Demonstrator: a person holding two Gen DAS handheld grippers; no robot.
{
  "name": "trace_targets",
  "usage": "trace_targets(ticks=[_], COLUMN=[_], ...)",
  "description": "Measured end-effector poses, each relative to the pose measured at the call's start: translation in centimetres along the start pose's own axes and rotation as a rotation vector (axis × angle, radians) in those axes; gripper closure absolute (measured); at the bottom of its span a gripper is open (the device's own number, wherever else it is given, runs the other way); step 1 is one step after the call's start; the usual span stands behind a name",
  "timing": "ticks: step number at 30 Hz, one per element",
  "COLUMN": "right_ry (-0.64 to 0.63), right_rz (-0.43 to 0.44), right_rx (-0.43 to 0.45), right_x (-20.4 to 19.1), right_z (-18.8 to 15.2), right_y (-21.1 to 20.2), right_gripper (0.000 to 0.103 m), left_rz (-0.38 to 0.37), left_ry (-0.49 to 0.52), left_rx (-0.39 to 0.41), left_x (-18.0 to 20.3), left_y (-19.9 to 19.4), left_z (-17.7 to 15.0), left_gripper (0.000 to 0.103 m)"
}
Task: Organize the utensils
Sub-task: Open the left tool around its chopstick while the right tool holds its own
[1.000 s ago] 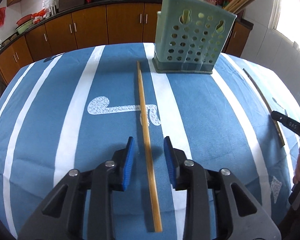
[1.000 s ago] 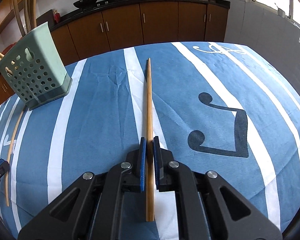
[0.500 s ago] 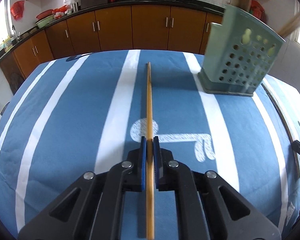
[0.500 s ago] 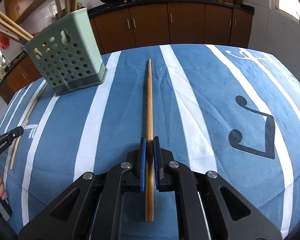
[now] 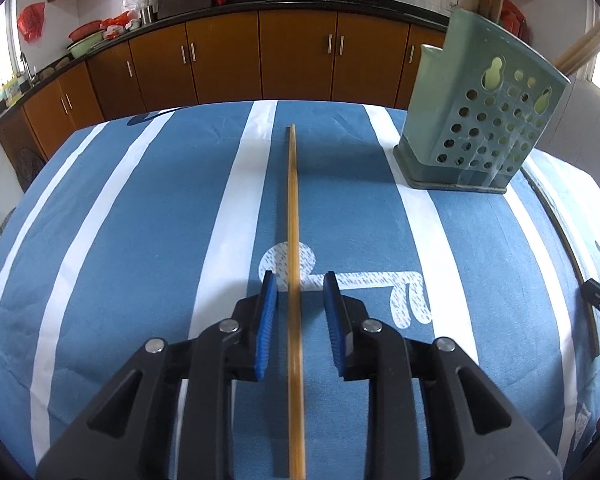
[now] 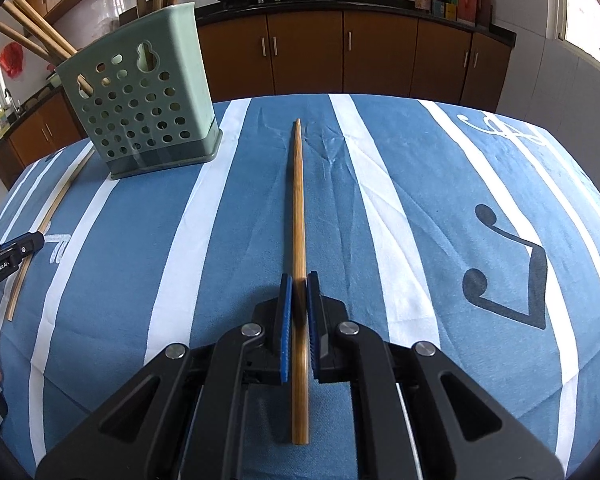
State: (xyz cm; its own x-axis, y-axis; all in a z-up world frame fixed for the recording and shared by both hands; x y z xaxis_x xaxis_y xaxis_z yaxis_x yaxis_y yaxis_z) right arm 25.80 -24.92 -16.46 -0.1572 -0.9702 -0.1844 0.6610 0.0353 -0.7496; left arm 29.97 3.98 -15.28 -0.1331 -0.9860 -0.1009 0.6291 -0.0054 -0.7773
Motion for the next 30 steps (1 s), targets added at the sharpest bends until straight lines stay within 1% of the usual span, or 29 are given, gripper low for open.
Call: trace_targets(ticks=[3, 30], right_ry=[-0.002, 0.000], right_rz=[-0.002, 0.002], right_rx=[0.001, -0.001], right_x=[0.01, 0.18], right_z=[0.00, 0.02], right_y=[-0.01, -0.02], right_gripper=[0.094, 0.094], left_rz=[-0.001, 0.014], left_ry=[-0.014, -0.002], left_rx=[0.001, -0.004], left_x=[-0.29, -0.06], left_y=[-0.03, 0.04], left_z=[-0.08, -0.08], left_gripper=[0.077, 0.077])
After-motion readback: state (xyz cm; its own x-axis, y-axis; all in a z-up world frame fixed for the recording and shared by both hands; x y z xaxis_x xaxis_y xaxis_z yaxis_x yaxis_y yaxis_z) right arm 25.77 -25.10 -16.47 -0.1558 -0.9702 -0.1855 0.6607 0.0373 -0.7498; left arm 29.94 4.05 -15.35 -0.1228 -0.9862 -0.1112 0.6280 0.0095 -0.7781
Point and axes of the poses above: each gripper's, at about its wrist camera, not at the fingertips, and y roughly the way its jaws point, x to its right, z to its top, the point moved 8 cm from there along y, roughly the way its jaws point, and after that the axes turned 11 degrees about y, right-handed, at the moved point
